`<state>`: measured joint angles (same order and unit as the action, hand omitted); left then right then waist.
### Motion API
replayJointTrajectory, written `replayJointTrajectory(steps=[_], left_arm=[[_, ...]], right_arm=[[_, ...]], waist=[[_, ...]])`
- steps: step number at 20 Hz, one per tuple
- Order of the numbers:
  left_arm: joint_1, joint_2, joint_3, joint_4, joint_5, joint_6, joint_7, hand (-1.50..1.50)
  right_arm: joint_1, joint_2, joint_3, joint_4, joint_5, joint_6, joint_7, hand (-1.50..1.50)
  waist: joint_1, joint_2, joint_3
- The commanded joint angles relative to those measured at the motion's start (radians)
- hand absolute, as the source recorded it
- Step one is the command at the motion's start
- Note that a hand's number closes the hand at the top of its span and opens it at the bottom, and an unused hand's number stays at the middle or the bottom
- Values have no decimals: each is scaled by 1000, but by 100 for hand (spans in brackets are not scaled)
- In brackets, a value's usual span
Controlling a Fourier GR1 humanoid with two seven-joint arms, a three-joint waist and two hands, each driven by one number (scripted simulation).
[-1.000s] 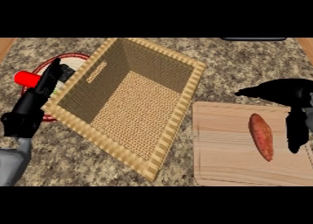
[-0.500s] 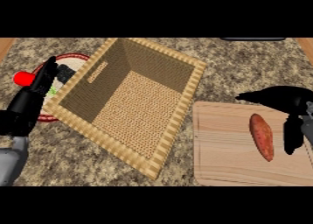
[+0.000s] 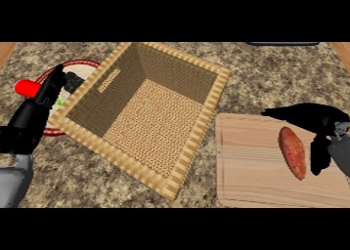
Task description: Pick the sweet potato from the cutting board and place it in the basket
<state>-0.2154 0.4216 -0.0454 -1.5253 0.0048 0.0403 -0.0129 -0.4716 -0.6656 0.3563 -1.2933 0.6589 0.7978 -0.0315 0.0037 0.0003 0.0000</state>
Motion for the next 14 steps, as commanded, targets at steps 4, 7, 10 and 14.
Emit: replayJointTrajectory(steps=[4,7,10,14], left_arm=[[108,-31,18,-133,-38,-11,24,0],[25,-36,61,-15,-58,-54,-27,0],[18,-84,32,-27,-96,-22,11,0],[33,-82,59,-28,-87,-65,-8,0]], right_arm=[[123,67,-56,-157,30,54,89,-150],[82,96,-58,-39,112,18,2,-150],[135,40,-75,-28,143,-10,-79,-150],[77,145,-58,102,223,-66,-56,-150]], waist=[[-5,-4,0],[-3,0,0],[-4,-1,0],[0,0,0]])
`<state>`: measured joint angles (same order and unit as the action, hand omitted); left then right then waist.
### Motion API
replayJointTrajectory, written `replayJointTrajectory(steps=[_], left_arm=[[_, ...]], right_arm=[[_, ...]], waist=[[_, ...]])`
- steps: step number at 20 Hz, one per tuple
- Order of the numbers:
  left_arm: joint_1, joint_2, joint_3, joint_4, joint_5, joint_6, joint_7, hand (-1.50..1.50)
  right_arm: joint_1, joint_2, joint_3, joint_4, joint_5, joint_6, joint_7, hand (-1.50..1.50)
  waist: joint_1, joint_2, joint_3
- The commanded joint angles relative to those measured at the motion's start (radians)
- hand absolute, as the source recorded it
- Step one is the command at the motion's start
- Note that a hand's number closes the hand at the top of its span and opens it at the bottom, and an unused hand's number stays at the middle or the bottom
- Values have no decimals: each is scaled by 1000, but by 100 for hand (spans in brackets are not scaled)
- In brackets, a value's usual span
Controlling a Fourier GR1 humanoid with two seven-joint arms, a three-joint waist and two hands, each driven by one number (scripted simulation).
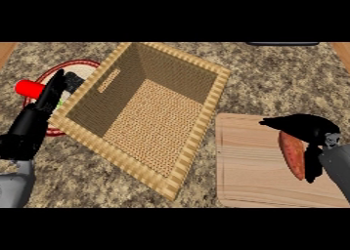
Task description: Pick the sweet potato from the cutting board and place it in the basket
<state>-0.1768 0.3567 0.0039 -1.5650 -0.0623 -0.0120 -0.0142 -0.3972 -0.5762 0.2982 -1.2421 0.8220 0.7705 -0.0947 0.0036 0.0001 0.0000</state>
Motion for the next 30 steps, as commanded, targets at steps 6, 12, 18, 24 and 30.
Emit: replayJointTrajectory(steps=[6,12,18,24,30], left_arm=[[-119,8,98,174,16,-73,-42,0],[-85,-55,43,49,-53,-35,26,0],[-30,-50,59,-2,-46,-59,24,0],[-1,-25,88,-14,-33,-64,31,0],[28,-46,76,-40,-41,-49,44,0]], right_arm=[[65,-1,-23,2,87,-24,-76,-150],[-25,68,-64,131,112,-22,-111,150],[35,59,-34,108,182,-148,-185,150],[171,190,-200,36,204,-330,219,150],[322,287,-262,-213,285,-515,516,150]], waist=[[-10,1,0],[-1,1,0],[-3,-1,0],[-46,-16,-1],[-53,-17,-2]])
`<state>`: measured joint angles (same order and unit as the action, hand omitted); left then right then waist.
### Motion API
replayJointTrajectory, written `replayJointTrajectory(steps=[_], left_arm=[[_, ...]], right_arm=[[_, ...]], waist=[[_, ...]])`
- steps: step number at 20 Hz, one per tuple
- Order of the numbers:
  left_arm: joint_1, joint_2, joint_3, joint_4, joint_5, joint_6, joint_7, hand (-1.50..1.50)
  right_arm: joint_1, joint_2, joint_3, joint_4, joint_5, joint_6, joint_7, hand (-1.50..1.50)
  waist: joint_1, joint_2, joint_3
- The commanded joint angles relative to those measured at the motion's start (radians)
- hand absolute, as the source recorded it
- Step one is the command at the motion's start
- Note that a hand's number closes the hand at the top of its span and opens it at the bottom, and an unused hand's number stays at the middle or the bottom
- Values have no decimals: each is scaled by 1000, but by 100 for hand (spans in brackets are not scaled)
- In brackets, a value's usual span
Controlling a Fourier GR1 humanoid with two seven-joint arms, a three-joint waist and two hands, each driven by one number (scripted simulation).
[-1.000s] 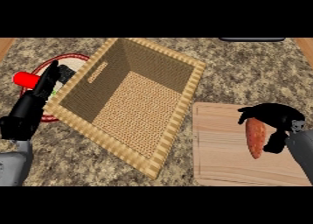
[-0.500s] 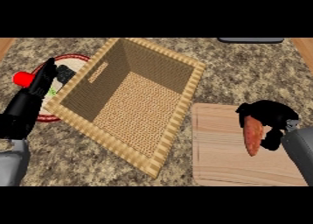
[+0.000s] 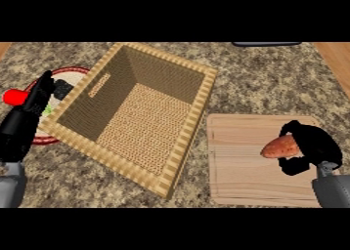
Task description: Pick the sweet potato from the cutting board and place it in the basket
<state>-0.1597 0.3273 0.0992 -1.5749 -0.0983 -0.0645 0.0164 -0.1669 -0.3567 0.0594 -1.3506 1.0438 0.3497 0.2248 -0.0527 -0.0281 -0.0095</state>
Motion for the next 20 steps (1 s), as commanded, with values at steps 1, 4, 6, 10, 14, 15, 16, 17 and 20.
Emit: replayJointTrajectory(steps=[1,4,6,10,14,15,16,17,20], left_arm=[[20,11,11,-46,10,-8,11,0],[24,-3,-5,-3,-14,-1,-38,0],[-17,-10,-4,15,-2,-4,-10,0],[-31,-11,-6,6,-15,10,6,0],[-30,-33,-28,17,-32,17,-21,0],[-42,-25,-28,7,-23,4,4,0],[-23,-19,-14,4,-9,-7,-12,0],[-33,-5,2,56,-7,-20,-68,0],[-62,-16,-15,21,-8,-20,-5,0]], right_arm=[[137,64,-23,-201,67,-87,224,150],[184,101,-30,-416,78,-112,303,150],[165,133,-40,-500,81,-194,301,150],[79,234,-55,-726,-25,-246,308,150],[-24,326,10,-888,-75,-210,389,150],[-46,319,24,-947,-73,-157,430,150],[-93,301,24,-988,-61,-112,471,150],[-156,295,33,-988,-49,-79,504,150],[-358,322,52,-1027,-93,90,672,150]], waist=[[2,8,7],[-3,12,6],[0,16,8],[-8,7,8],[26,18,7],[32,19,8],[42,20,7],[45,24,7],[52,22,7]])
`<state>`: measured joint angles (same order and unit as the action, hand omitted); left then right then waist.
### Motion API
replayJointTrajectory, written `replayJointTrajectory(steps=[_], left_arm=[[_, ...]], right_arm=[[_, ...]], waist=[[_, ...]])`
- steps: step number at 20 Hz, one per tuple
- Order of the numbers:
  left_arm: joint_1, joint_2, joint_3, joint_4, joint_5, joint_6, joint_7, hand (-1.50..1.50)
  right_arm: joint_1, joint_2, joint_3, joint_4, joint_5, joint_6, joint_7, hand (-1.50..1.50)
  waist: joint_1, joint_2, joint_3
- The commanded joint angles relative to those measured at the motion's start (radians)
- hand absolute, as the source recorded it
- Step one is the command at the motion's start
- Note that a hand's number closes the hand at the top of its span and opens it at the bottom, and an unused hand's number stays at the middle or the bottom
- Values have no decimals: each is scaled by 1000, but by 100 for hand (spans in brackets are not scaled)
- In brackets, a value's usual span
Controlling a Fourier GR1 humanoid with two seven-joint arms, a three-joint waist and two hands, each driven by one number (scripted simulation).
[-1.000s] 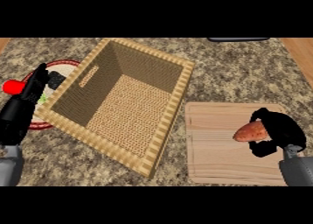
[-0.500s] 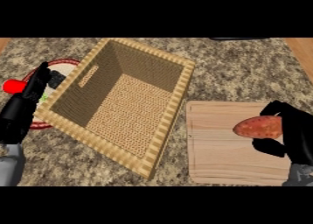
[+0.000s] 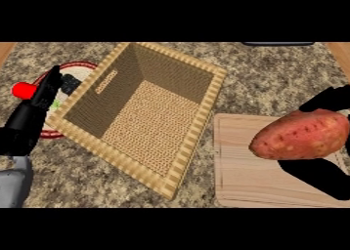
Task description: Pick the sweet potato from the cutting board and place it in the basket
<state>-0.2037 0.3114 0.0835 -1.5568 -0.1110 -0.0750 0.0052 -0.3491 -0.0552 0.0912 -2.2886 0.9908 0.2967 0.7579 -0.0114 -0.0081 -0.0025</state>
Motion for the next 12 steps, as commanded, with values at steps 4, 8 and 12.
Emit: replayJointTrajectory(steps=[4,8,12], left_arm=[[-18,-23,-27,41,-39,13,-31,0],[2,-37,-32,33,-30,6,-59,0],[-14,-11,-7,18,-17,-10,-19,0]], right_arm=[[-448,54,58,52,-115,170,338,150],[-665,55,57,246,-174,121,459,150],[-805,55,58,406,-226,57,512,150]], waist=[[17,4,-1],[30,4,-1],[34,3,0]])
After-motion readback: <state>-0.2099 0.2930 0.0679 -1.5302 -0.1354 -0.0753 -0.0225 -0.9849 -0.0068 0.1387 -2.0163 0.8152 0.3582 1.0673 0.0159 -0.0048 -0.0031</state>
